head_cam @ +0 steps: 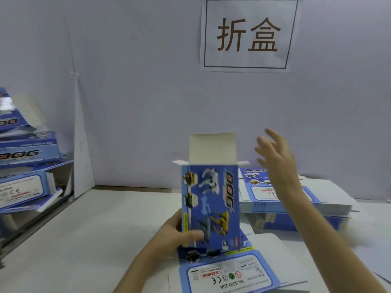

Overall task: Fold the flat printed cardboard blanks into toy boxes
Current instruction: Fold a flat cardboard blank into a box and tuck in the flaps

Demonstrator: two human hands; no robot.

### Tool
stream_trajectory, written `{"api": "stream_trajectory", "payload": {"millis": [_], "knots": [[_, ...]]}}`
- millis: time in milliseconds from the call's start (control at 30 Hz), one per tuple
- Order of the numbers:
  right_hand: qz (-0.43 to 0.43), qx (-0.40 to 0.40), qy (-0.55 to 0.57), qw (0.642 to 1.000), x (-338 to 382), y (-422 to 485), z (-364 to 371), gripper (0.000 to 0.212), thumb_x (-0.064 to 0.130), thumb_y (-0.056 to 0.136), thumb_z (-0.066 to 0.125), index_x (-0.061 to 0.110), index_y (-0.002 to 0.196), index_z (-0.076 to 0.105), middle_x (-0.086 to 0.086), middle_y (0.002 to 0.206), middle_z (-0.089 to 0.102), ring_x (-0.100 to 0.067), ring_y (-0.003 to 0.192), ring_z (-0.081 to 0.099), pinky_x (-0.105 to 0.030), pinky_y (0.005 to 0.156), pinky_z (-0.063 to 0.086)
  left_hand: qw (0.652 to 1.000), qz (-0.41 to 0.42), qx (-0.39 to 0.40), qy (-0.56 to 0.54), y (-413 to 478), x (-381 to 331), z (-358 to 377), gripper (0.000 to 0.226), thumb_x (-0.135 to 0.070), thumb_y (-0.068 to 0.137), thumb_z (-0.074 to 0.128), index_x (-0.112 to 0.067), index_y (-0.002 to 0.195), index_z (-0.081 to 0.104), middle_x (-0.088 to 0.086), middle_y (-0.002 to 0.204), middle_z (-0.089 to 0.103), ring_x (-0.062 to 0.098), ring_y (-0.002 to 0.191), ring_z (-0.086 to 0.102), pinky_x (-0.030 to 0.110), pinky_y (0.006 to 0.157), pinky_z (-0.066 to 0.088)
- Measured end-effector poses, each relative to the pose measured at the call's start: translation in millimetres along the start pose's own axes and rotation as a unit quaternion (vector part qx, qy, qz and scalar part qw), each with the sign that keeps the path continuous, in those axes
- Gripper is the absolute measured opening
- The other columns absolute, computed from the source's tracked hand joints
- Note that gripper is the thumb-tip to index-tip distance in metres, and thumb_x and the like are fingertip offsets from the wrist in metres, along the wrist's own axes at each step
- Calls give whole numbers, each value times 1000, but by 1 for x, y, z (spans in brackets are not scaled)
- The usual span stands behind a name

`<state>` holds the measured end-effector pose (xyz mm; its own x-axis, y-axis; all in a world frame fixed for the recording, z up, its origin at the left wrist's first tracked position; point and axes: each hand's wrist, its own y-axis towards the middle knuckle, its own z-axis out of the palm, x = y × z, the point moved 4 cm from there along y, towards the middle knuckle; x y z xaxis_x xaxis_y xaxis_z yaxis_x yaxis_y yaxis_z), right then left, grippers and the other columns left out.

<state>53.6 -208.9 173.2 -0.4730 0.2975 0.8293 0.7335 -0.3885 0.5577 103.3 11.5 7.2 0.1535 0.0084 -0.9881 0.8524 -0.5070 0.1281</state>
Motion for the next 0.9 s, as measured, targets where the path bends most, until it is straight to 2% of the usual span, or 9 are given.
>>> {"api": "stream_trajectory", "payload": {"millis": [67, 133, 233, 300, 367, 533, 767, 833, 900], "knots": [[12, -7, -10, 1000, -21, -32, 1, 29, 30, 96, 54, 36, 124, 47, 0, 125, 59, -12, 111, 59, -31, 90, 51, 993, 33, -98, -50, 1, -10, -11, 39, -31, 74, 72, -19, 110, 61, -5, 87, 75, 13, 80, 70, 19, 67, 53], [16, 182, -91, 979, -41, -65, 17, 35, 39, 90, 61, 49, 120, 46, 8, 135, 53, 9, 110, 53, -12, 82, 47, 978, 55, -183, -88, 2, -18, -25, 23, -32, 82, 62, -21, 101, 64, -6, 79, 71, 15, 74, 62, 20, 64, 48], [55, 566, -288, 770, -89, -126, 46, 69, 54, 82, 66, 67, 135, 24, 27, 157, 4, 4, 141, 14, -34, 114, 27, 961, 97, -247, -73, -2, -28, -46, 11, -19, 92, 58, -21, 101, 65, -10, 78, 73, 5, 72, 68, 14, 58, 50], [9, 617, -409, 672, -121, -148, 59, 74, 40, 95, 57, 57, 145, 6, 20, 159, -15, -16, 148, -8, -51, 118, 2, 958, 105, -260, -63, -5, -31, -59, 11, -19, 94, 57, -22, 101, 64, -11, 81, 74, 4, 77, 70, 13, 58, 51], [-43, 593, -446, 668, -131, -154, 72, 77, 35, 98, 53, 51, 148, -3, 14, 159, -18, -16, 147, -15, -50, 116, -10, 953, 112, -275, -62, -7, -36, -68, 10, -22, 93, 57, -23, 100, 65, -11, 83, 74, 3, 79, 69, 14, 64, 51], [-17, 523, -417, 743, -129, -145, 95, 82, 79, 79, 45, 59, 144, 0, 20, 160, -8, -9, 148, -9, -43, 116, -12, 946, 127, -293, -51, -9, -42, -68, 10, -17, 94, 55, -22, 95, 64, -17, 73, 71, -3, 71, 67, 9, 58, 48], [-16, 535, -490, 688, -137, -140, 117, 71, 57, 95, 43, 49, 149, -3, 12, 160, -15, -15, 149, -9, -45, 118, -6, 908, 67, -372, -182, -29, -87, -121, 23, -43, 85, 63, -25, 99, 67, -1, 81, 68, 14, 75, 63, 30, 68, 54], [-13, 549, -496, 673, -140, -138, 120, 74, 55, 95, 45, 47, 149, -4, 10, 160, -18, -16, 149, -9, -46, 119, -4, 858, 147, -395, -294, -36, -131, -165, 42, -49, 86, 59, -23, 119, 61, 4, 108, 66, 21, 92, 65, 39, 78, 54], [-4, 557, -494, 668, -140, -138, 123, 75, 56, 95, 45, 46, 150, -5, 9, 160, -18, -15, 149, -9, -46, 118, -4, 836, 180, -387, -344, -37, -168, -197, 75, -65, 87, 46, -27, 149, 29, 8, 153, 35, 34, 133, 42, 62, 104, 35]]}}
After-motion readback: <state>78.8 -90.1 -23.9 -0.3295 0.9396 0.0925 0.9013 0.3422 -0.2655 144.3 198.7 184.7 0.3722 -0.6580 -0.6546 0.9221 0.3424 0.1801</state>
